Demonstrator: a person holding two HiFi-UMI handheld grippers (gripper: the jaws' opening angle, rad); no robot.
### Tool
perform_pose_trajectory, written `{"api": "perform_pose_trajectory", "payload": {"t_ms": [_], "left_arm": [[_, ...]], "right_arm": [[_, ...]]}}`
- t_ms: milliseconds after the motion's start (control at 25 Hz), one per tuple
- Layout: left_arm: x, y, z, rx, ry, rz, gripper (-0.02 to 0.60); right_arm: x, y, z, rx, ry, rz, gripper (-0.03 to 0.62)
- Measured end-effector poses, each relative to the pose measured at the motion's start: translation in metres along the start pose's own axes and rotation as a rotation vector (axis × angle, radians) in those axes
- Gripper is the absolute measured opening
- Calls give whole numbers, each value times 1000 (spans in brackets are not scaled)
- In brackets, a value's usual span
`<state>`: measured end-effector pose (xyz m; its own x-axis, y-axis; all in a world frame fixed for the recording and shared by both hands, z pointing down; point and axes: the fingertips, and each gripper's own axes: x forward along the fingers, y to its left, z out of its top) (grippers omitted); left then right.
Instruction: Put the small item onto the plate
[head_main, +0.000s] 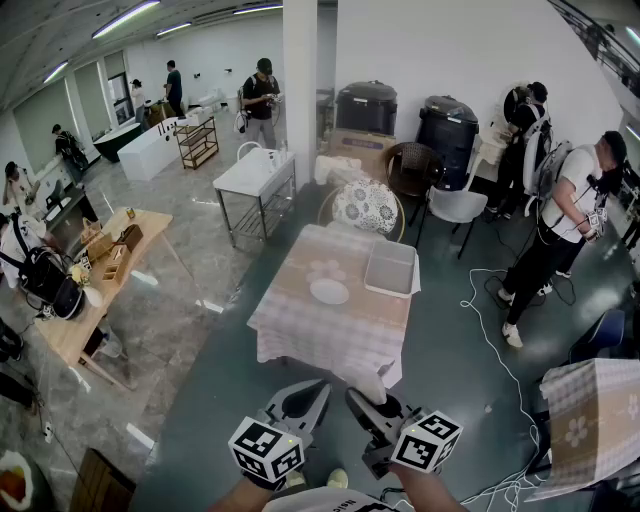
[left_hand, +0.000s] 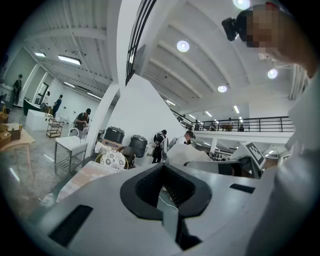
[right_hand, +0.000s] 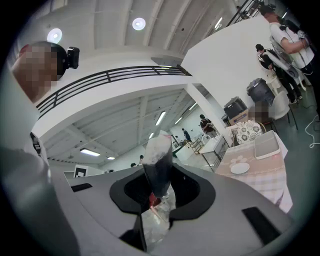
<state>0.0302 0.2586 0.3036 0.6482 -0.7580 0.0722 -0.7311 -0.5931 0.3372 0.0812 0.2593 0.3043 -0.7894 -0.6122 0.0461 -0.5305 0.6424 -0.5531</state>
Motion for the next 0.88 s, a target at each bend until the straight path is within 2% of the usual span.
{"api": "perform_pose_trajectory", "payload": {"t_ms": [480, 880], "left_arm": [[5, -11, -11, 6, 3, 15, 5], [8, -9, -11, 19, -9, 67, 5]], "right_arm": [[-14, -4, -2, -4, -5, 19, 101], [-26, -16, 3, 16, -22, 39, 101]]}}
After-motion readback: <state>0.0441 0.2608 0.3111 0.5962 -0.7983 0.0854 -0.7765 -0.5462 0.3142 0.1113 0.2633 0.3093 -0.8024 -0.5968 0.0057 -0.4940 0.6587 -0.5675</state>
